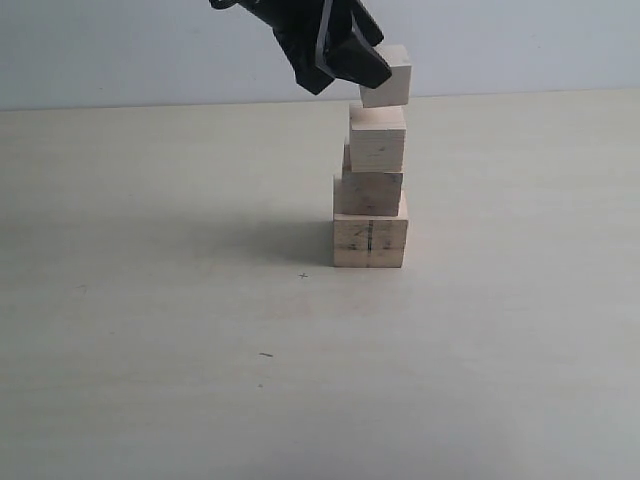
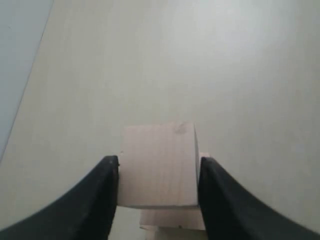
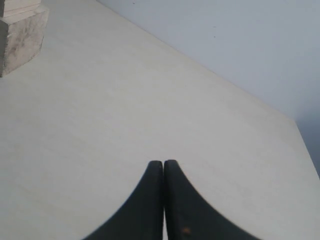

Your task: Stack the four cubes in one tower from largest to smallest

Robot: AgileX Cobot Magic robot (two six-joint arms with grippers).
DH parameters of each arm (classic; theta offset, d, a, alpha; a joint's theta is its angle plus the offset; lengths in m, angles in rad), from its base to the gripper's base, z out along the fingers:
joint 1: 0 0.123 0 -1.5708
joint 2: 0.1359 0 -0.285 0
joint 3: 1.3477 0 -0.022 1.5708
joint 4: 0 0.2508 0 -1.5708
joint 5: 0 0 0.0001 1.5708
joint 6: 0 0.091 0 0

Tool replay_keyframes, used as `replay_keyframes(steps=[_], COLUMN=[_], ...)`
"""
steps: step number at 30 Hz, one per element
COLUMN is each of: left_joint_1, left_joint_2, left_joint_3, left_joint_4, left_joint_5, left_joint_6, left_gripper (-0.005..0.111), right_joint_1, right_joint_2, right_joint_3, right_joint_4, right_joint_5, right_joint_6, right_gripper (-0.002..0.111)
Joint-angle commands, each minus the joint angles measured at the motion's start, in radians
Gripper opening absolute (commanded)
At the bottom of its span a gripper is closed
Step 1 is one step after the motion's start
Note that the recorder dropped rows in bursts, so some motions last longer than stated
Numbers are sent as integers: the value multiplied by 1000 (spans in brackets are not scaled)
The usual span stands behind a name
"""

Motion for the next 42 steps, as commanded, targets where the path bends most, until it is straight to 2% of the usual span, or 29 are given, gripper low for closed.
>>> replay_keyframes(steps=[1,18,24,35,42], left_joint_1=[-4,-4,-10,-21,-26], left_joint_2=[-13,-13,-13,-13,-13], left_joint_3=[0,0,0,41,41], left_joint_4=[-13,1,58,44,42], left_joint_5=[0,-3,-46,-52,-111], left_joint_6=[8,23,23,19,19], left_gripper=[0,0,0,0,0], right_joint_1=[2,2,2,2,2], right_joint_2=[-4,-4,-4,-4,-4], right_joint_3=[5,5,5,5,5], right_joint_4=[4,4,4,4,4], right_joint_5=[-2,-2,-2,-2,-2], right_joint_6=[-1,-1,-1,-1,-1], right_gripper=[0,0,0,0,0])
